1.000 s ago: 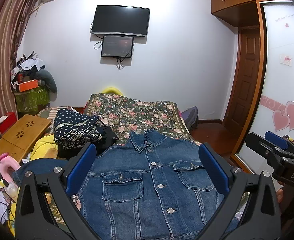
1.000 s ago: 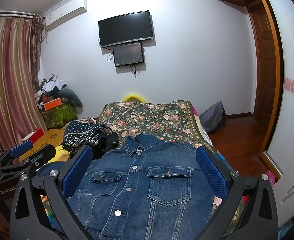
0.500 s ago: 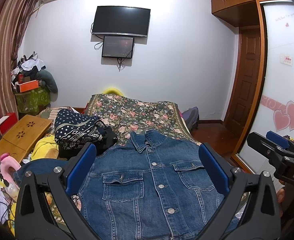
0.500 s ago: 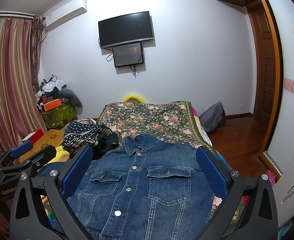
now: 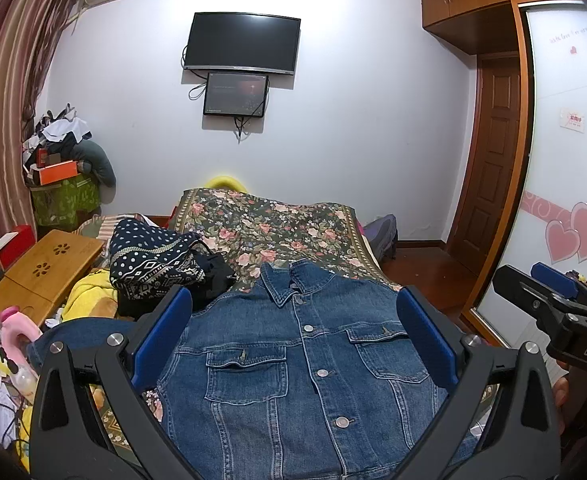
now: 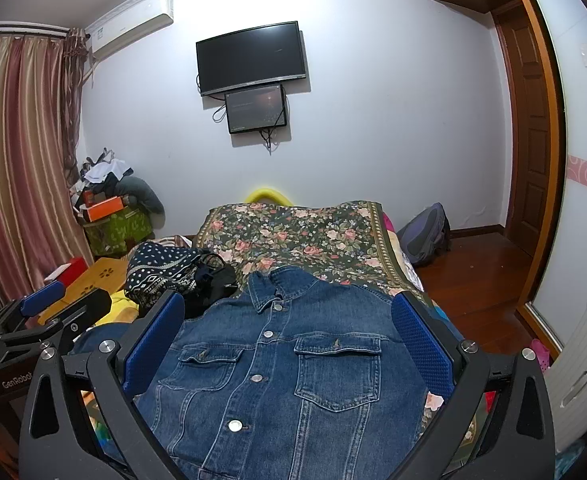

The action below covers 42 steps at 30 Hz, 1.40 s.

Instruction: Fold large clothes

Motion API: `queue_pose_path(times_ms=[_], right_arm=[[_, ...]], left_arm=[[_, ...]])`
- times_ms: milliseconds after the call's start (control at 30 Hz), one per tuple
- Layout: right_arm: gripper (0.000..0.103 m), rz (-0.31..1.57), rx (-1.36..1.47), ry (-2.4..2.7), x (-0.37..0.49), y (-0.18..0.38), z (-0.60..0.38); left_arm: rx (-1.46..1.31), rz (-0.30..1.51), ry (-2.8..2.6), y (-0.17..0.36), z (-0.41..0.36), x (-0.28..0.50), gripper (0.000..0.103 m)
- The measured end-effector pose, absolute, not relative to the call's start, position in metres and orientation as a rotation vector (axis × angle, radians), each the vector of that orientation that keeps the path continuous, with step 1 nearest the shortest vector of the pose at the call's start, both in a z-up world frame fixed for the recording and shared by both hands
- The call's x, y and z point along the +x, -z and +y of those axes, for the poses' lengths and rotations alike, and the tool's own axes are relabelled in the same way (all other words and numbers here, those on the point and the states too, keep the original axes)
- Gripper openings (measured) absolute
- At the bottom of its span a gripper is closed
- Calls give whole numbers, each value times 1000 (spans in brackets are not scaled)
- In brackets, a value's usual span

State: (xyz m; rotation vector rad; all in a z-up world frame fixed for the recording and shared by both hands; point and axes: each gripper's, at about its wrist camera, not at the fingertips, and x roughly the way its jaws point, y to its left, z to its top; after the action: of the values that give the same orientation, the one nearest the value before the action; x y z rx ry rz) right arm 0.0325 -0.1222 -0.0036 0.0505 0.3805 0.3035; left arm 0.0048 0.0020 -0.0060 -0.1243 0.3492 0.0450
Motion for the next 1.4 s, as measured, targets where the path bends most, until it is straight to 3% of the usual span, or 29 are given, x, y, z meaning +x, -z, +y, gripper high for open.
queue_pose_path(times_ms=[1033,1400], right_arm=[[103,417,47,-289,53,10,-128],[103,481,35,-249,88,27,-128]], left_arm=[[-140,384,-51,14,11,22,103],[-203,401,-177,27,70,52,103]])
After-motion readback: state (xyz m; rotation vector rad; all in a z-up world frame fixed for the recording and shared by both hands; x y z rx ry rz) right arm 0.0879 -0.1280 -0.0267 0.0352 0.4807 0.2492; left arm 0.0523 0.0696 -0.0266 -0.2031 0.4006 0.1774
